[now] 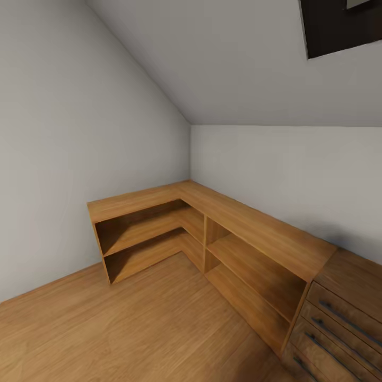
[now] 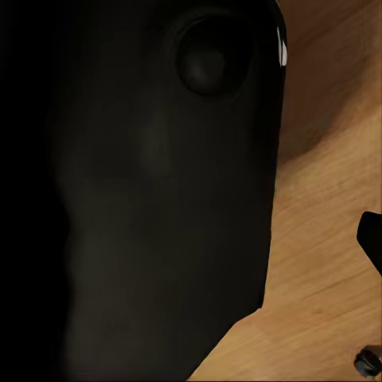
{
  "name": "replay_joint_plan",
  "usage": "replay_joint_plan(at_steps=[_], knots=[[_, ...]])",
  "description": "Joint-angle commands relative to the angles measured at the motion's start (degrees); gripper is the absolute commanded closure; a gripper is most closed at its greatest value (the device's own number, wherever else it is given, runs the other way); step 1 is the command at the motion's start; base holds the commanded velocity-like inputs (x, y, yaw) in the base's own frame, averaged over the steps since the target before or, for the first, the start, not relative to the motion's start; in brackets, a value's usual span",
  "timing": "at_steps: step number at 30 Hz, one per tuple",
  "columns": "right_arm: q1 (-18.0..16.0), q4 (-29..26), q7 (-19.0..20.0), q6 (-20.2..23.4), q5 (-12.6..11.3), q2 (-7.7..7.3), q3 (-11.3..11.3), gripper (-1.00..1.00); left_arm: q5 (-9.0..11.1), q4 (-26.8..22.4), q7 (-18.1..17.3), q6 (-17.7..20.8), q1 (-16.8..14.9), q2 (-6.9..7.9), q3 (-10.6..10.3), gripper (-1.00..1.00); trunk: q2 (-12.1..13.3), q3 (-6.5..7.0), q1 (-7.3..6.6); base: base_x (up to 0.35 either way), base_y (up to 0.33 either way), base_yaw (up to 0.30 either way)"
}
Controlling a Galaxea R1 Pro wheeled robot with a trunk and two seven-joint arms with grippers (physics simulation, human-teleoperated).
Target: In the bedroom, organize the workspace by keeping the computer under the desk, ensuring the monitor is on the desk, placing the keyboard on the desk next to the monitor, placing the mouse on the desk next to the keyboard, moving the folder from the swivel chair onto the desk next to the mouse, stacking the notebook on top of the folder with the pen on top of the notebook, and positioning the swivel chair next to the desk.
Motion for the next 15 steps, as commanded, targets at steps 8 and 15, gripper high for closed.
replay_joint_plan(at_steps=[8, 15], knots=[[-2.1, -0.3, 0.3, 0.8, 0.2, 0.92, 0.0, -1.0, -0.5, -1.6, 0.1, 1.3, -1.3, -2.58, -1.1, -1.0, 2.8, 1.23, -1.53, 0.0, 0.0, 0.0], [-2.3, -0.3, 0.4, 0.9, 0.2, 0.88, 0.1, -1.0, -0.6, -1.7, 0.1, 1.4, -1.3, -3.5, -1.1, -1.0, 5.6, 2.49, -3.07, 0.0, 0.0, 0.0]])
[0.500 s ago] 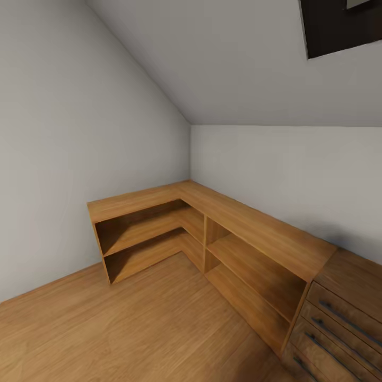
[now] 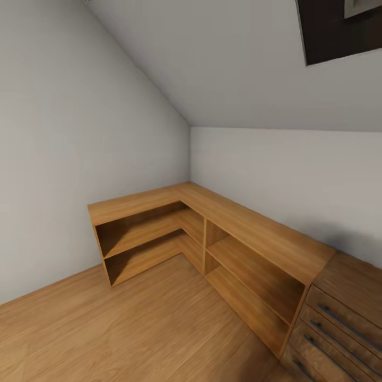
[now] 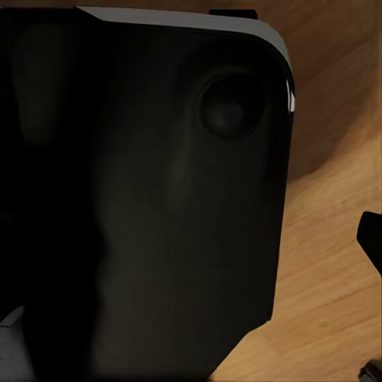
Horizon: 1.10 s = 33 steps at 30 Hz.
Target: In the bedroom, organize the workspace by keeping the computer under the desk, ensuring the monitor is on the desk, placing the keyboard on the desk next to the monitor, placing the mouse on the desk next to the keyboard, moving the folder from the swivel chair onto the desk next to the mouse, stacking the notebook on top of the folder with the pen on top of the notebook, and positioning the swivel chair next to the desk.
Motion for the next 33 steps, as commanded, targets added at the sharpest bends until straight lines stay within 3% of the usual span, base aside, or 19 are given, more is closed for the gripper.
replay_joint_plan(at_steps=[1, 15, 16, 20, 24, 30, 33], knots=[[0.0, 0.0, 0.0, 0.1, 0.0, -0.02, 0.0, -1.0, -0.1, -0.1, 0.0, 0.2, 0.0, 0.02, -0.1, -1.0, 0.4, 0.13, -0.23, 0.0, 0.0, 0.0], [0.0, 0.0, 0.0, -3.4, 0.0, -0.04, 0.0, -1.0, 0.2, -1.8, 0.2, 0.1, 0.0, 0.24, 0.2, -1.0, 6.0, 2.64, -3.3, 0.0, 0.0, -0.198], [-0.1, 0.0, 0.0, -21.6, 0.0, -0.02, 0.0, -1.0, 0.2, -3.9, 0.2, 0.1, 0.0, 0.24, 0.2, -1.0, 6.4, 2.82, -3.52, 0.0, 0.0, -0.272], [-0.1, 0.0, 0.0, -33.2, 0.0, 0.0, 0.0, -1.0, 0.2, -5.7, 0.2, 0.0, 0.0, 0.25, 0.2, -1.0, 8.0, 3.54, -4.4, 0.0, 0.0, -0.273], [-0.1, -1.8, 0.0, -37.1, 0.0, -0.03, 0.0, -1.0, 0.2, -7.7, 0.1, -0.1, 0.0, 0.29, 0.2, -1.0, 9.6, 4.26, -5.28, 0.0, 0.0, -0.273], [0.0, -7.8, 0.0, -38.1, 0.0, -0.31, 0.0, -1.0, 0.3, -9.7, 0.2, -0.1, 0.0, 0.42, 0.2, -1.0, 12.0, 5.43, -6.6, 0.0, 0.0, -0.272], [-0.1, -9.2, 0.0, -38.2, 0.0, -0.42, 0.0, -1.0, 0.3, -10.2, 0.2, -1.8, 0.0, 0.65, 0.2, -1.0, 13.2, 6.03, -7.26, 0.0, 0.0, -0.271]])
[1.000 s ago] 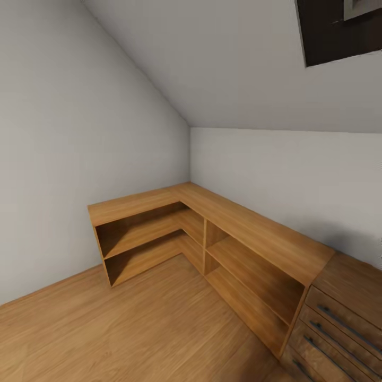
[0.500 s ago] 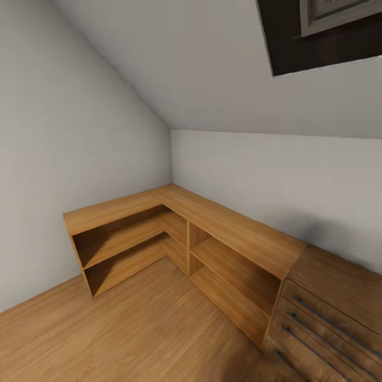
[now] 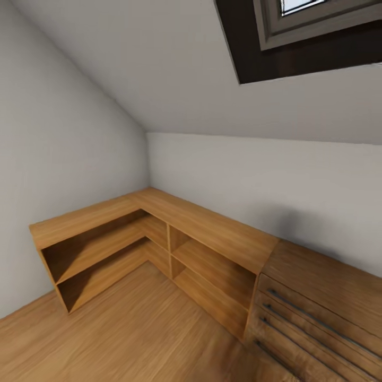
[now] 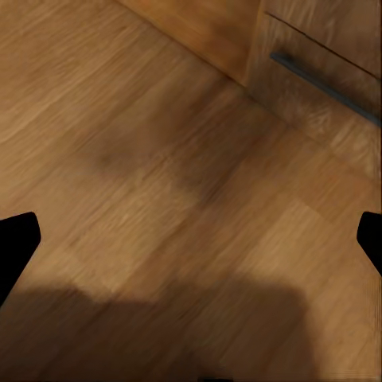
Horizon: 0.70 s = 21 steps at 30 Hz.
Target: In the bedroom, organize the workspace by keeping the computer under the desk, ensuring the monitor is on the desk, placing the keyboard on the desk next to the monitor, placing the mouse on the desk next to the keyboard, moving the folder from the swivel chair onto the desk next to the mouse, stacking the notebook on top of the folder with the pen on top of the notebook, and positioning the swivel chair next to the desk.
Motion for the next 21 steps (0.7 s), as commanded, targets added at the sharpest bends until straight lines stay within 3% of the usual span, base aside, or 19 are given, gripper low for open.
replay_joint_plan(at_steps=[1, 2, 4, 8, 13, 15, 21], knots=[[-0.1, -0.1, 0.0, -0.2, 0.0, 0.0, 0.0, -1.0, 0.0, -0.1, 0.0, -1.5, 0.0, 0.2, -0.1, -1.0, 0.4, 0.14, -0.23, 0.0, 0.0, -0.271], [-0.1, -0.2, 0.0, -0.2, 0.0, 0.03, 0.0, -1.0, 0.0, -0.1, 0.0, -5.4, 0.0, 0.57, 0.0, -1.0, 0.8, 0.35, -0.45, 0.0, 0.0, -0.271], [-0.1, -0.2, 0.0, -0.3, 0.0, 0.06, 0.0, -1.0, 0.1, 0.0, 0.0, -9.7, 0.0, 0.76, 0.1, -1.0, 1.6, 0.75, -0.89, 0.0, 0.0, -0.271], [-0.1, -0.3, 0.0, -1.7, 0.0, 0.03, -0.1, -1.0, 0.2, 0.0, 0.1, -15.4, 0.0, 0.89, 0.2, -1.0, 3.2, 1.57, -1.76, 0.0, 0.0, -0.27], [-0.1, -0.3, 0.0, -4.3, 0.1, -0.12, 0.0, -1.0, 2.4, 0.1, 0.0, -17.9, 0.0, 0.95, 0.2, -1.0, 4.8, 2.41, -2.64, 0.0, 0.0, -0.214], [-0.1, -0.3, 0.2, -4.8, 0.3, -0.98, 0.1, -1.0, 2.9, 0.1, 0.0, -20.0, 0.0, 1.49, 0.1, -1.0, 4.8, 2.46, -2.64, 0.0, 0.0, -0.059], [-0.1, -0.3, 0.4, -5.0, 1.0, -1.38, 0.2, -1.0, 3.1, 0.2, 0.0, -25.8, 0.0, 2.84, 0.2, -1.0, 4.8, 2.69, -2.64, -0.001, 0.0, -0.165]])
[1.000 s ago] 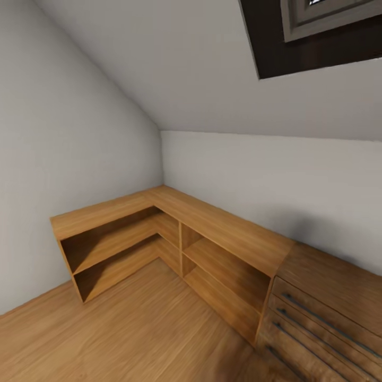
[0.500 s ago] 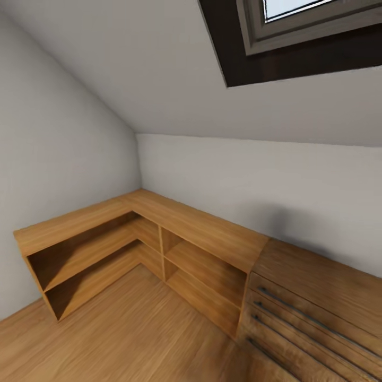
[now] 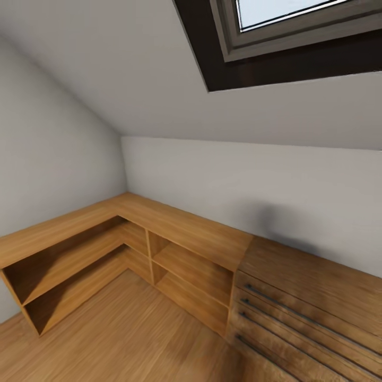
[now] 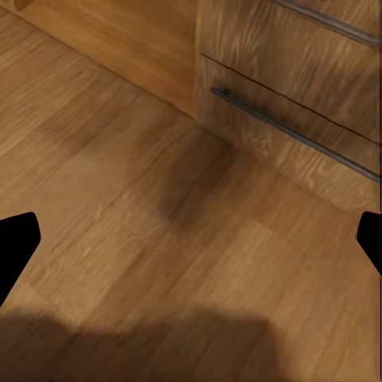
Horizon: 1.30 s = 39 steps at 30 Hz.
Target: In the bedroom, organize the workspace by keeping the computer under the desk, ensuring the monitor is on the desk, placing the keyboard on the desk next to the monitor, placing the mouse on the desk next to the keyboard, moving the folder from the swivel chair onto the desk next to the mouse, stacking the notebook on top of the folder with the pen on top of the notebook, and positioning the swivel chair next to the desk.
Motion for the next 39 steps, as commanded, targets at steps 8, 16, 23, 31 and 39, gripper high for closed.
replay_joint_plan(at_steps=[8, 16, 23, 31, 39], knots=[[-0.1, 0.0, 0.0, -0.2, 6.0, -0.41, -0.1, -1.0, 0.3, 0.1, 0.0, -1.1, 0.0, 0.14, 0.0, -1.0, 0.0, 0.25, 0.0, -0.127, 0.206, -0.237], [-0.1, 0.0, 0.0, -0.2, 6.2, -0.92, -0.1, -1.0, 0.3, 0.1, 0.0, -1.1, 0.0, 0.31, 0.0, -1.0, 0.0, 0.54, 0.0, -0.02, 0.069, -0.261], [-0.1, 0.0, 0.0, -0.2, 6.2, -1.02, -0.1, -1.0, 0.3, 0.1, 0.0, -1.0, 0.0, 0.34, 0.0, -1.0, 0.0, 0.74, 0.0, -0.001, 0.003, -0.278], [-0.1, 0.0, 0.0, -0.2, 6.2, -1.02, -0.1, -1.0, 0.4, 0.1, 0.0, -1.1, 0.0, 0.36, 0.0, -1.0, 0.0, 0.76, 0.0, 0.0, 0.0, -0.291], [-0.1, -0.3, 0.0, -0.2, 6.2, -1.02, -0.1, -1.0, 0.3, 0.2, 0.0, -1.1, 0.0, 0.29, -0.1, -1.0, 0.0, 0.76, 0.0, 0.0, 0.0, -0.292]])
